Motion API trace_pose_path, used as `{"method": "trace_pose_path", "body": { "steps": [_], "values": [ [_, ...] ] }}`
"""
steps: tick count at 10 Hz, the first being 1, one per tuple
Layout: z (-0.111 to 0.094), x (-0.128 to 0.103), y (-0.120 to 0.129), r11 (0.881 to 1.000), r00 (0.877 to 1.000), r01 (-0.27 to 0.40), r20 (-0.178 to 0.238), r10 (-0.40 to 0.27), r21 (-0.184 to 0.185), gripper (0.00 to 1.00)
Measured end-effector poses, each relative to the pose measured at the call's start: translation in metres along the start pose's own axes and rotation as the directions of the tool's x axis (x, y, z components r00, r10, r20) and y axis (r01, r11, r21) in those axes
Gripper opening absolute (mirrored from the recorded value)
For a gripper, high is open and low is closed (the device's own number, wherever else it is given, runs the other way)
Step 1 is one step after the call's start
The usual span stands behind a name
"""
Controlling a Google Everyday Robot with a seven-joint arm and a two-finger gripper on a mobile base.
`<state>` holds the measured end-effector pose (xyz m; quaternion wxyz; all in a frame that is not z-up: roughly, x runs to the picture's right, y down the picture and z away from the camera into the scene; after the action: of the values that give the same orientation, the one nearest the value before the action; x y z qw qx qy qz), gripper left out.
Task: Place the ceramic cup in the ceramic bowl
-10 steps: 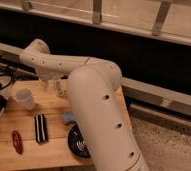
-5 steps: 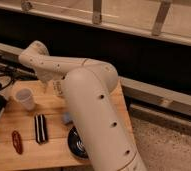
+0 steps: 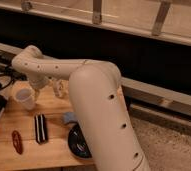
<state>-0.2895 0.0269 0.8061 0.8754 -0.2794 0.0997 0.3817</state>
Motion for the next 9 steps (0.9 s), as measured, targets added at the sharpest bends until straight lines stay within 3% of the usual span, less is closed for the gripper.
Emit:
{"method": "trace_pose_path", "body": {
  "steps": [2, 4, 5, 6, 8, 9],
  "values": [
    [-0.011, -0.005, 0.013, 0.999, 1.000, -0.011, 0.027, 0.012, -0.046, 0.80],
    [-0.013, -0.019, 0.019, 0.990, 0.997, -0.002, 0.077, 0.013, -0.140, 0.80],
    [-0.015, -0.033, 0.020, 0.972, 0.992, 0.017, 0.128, 0.013, -0.235, 0.80],
    [-0.018, -0.048, 0.022, 0.959, 0.986, 0.035, 0.168, 0.013, -0.283, 0.80],
    [-0.020, -0.081, 0.029, 0.933, 0.970, 0.078, 0.243, 0.010, -0.351, 0.80],
    [-0.018, -0.095, 0.030, 0.929, 0.962, 0.109, 0.271, -0.009, -0.354, 0.80]
  ]
}}
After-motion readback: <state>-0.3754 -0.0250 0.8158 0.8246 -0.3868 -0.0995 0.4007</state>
